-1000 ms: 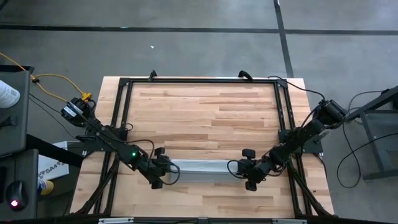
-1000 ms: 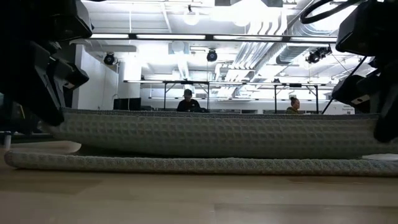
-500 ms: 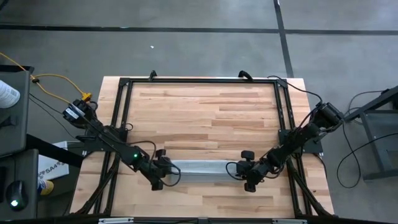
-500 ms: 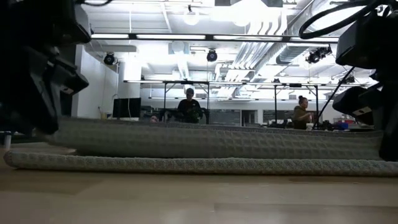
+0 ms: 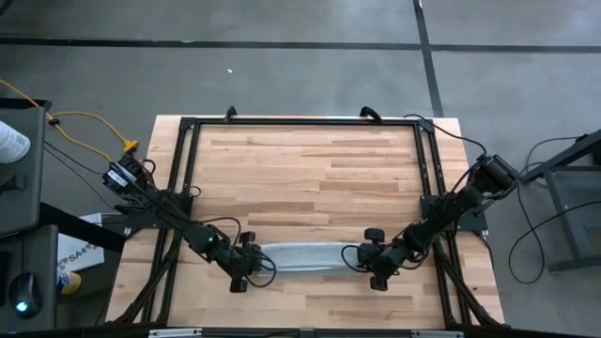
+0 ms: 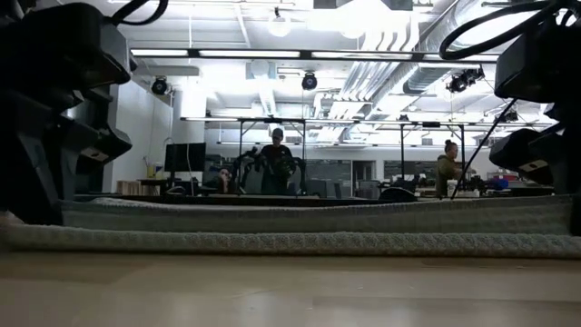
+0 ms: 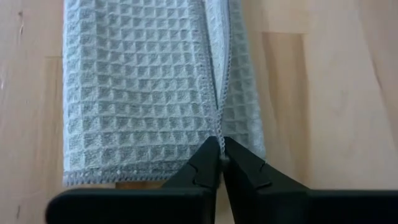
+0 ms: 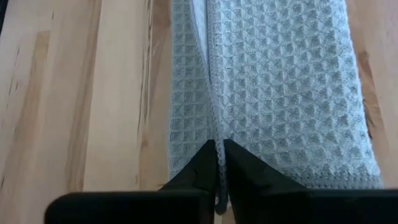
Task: Fold microfiber towels
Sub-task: Fold the gray towel
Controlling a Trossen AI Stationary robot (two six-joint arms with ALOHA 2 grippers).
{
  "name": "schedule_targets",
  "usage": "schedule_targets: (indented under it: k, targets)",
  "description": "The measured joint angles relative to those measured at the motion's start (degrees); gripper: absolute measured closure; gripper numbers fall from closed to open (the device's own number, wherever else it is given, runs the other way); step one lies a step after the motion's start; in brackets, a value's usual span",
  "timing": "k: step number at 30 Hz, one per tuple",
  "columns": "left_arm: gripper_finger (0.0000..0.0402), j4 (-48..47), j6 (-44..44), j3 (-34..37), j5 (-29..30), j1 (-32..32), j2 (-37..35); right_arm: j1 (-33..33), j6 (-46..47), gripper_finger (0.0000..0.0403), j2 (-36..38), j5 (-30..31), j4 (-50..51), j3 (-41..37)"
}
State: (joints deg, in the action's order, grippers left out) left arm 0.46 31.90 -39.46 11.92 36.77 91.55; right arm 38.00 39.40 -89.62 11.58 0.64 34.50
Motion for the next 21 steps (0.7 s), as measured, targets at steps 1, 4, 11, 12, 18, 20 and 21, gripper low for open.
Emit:
schedule_targets:
  k: [1, 4, 11, 12, 18, 20, 21]
  targets:
    - [0.0377, -0.01, 0.00, 0.00, 0.00, 0.00, 0.02, 0.00, -0.02, 0.0378, 0.00, 0.04, -0.02, -0.02]
    - [0.0364, 0.04, -0.13, 0.00, -0.04, 0.00, 0.02, 0.00, -0.53, 0.0368, 0.00, 0.06, -0.10, -0.02]
    - [0.0321, 0.05, -0.27, 0.00, 0.39, 0.00, 0.02, 0.81, -0.48, 0.0333, 0.00, 0.53, -1.76, -0.04]
    - [0.0315, 0.06, -0.41, 0.00, 0.39, 0.00, 0.02, 1.02, -0.46, 0.0327, 0.00, 0.75, -2.10, -0.04]
    - [0.0282, 0.97, -0.59, 0.02, 0.43, 0.00, 0.02, 1.91, -0.04, 0.0296, 0.00, 1.92, -3.16, -0.04]
    - [0.0276, 1.87, -0.59, 0.02, 0.29, 0.00, 0.02, 2.15, 0.80, 0.0287, 0.00, 1.87, -3.14, -0.03]
    - [0.0274, 2.20, -0.59, 0.02, 0.13, 0.00, 0.02, 2.21, 1.12, 0.0282, 0.00, 1.86, -3.19, -0.04]
